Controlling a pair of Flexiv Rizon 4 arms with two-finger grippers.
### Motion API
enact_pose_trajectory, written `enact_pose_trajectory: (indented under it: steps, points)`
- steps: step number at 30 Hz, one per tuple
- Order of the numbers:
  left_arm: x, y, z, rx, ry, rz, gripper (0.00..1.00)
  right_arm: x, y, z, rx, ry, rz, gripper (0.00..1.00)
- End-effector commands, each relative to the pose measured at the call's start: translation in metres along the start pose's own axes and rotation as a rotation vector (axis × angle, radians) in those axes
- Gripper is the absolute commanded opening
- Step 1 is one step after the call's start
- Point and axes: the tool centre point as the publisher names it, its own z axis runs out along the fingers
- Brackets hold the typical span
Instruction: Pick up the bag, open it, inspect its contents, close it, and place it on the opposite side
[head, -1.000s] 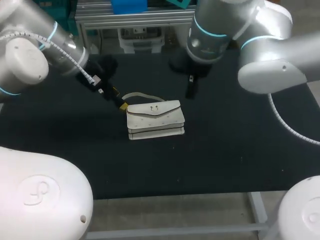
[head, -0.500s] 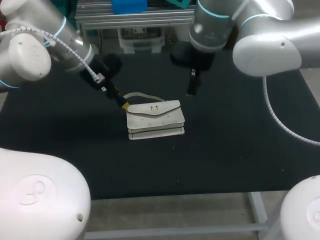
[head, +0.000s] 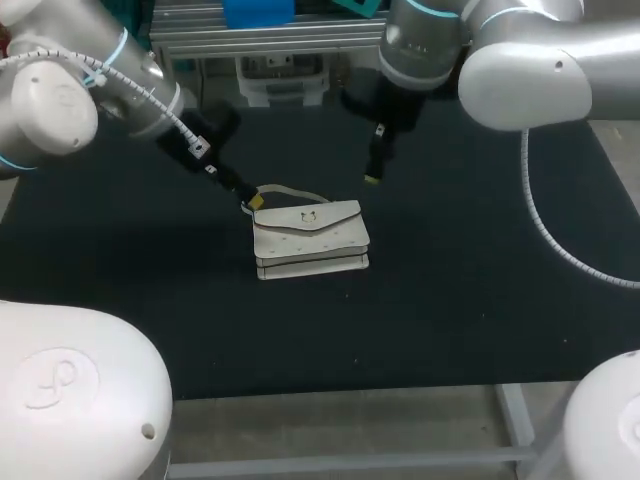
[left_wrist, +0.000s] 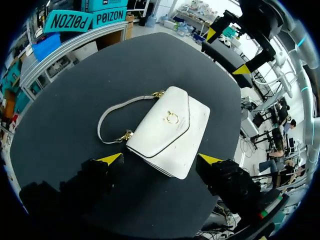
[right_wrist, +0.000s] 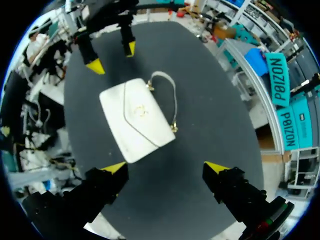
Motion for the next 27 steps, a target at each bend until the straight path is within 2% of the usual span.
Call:
enact_pose_trajectory:
  steps: [1,2,4,6,7,8,9,11,12,13,20,22,27]
  points:
    - [-0.007,-0.005,-0.005,-0.031,0.043,-0.511,1.00,-0.008,0.009,0.004,0.109,0.144,0.465,1.00]
    - [-0.008,-0.002,-0.005,-0.016,0.044,-0.567,1.00,-0.008,0.006,0.006,0.132,0.216,0.565,1.00]
    - [-0.009,-0.003,-0.006,-0.044,0.043,-0.734,1.00,-0.008,0.003,0.007,0.154,0.250,0.710,1.00]
    - [-0.009,-0.001,-0.007,-0.037,0.038,-0.874,1.00,-0.007,-0.002,0.008,0.172,0.360,0.826,1.00]
    - [-0.009,0.001,-0.008,-0.018,0.052,-0.883,1.00,-0.007,-0.004,0.009,0.175,0.330,0.896,1.00]
    - [-0.009,0.003,-0.009,0.030,0.033,-0.952,1.00,-0.008,-0.007,0.010,0.161,0.344,0.966,1.00]
    - [-0.010,0.004,-0.009,0.023,0.056,-0.991,1.00,-0.009,-0.011,0.011,0.154,0.384,1.020,1.00]
    - [-0.009,0.007,-0.009,0.069,0.046,-1.059,1.00,-0.012,-0.017,0.013,0.137,0.406,1.126,1.00]
    - [-0.007,0.009,-0.008,0.070,0.066,-1.069,1.00,-0.013,-0.021,0.015,0.130,0.460,1.169,1.00]
    - [-0.007,0.010,-0.009,0.081,0.095,-1.089,1.00,-0.013,-0.023,0.017,0.122,0.464,1.212,1.00]
    - [-0.007,0.010,-0.007,0.150,0.165,-1.212,1.00,-0.012,-0.030,0.028,0.037,0.512,1.432,1.00]
    - [-0.006,0.011,-0.005,0.171,0.191,-1.230,1.00,-0.011,-0.029,0.029,0.009,0.551,1.452,1.00]
    - [-0.006,0.013,0.001,0.238,0.210,-1.265,1.00,-0.009,-0.026,0.038,-0.047,0.571,1.492,1.00]
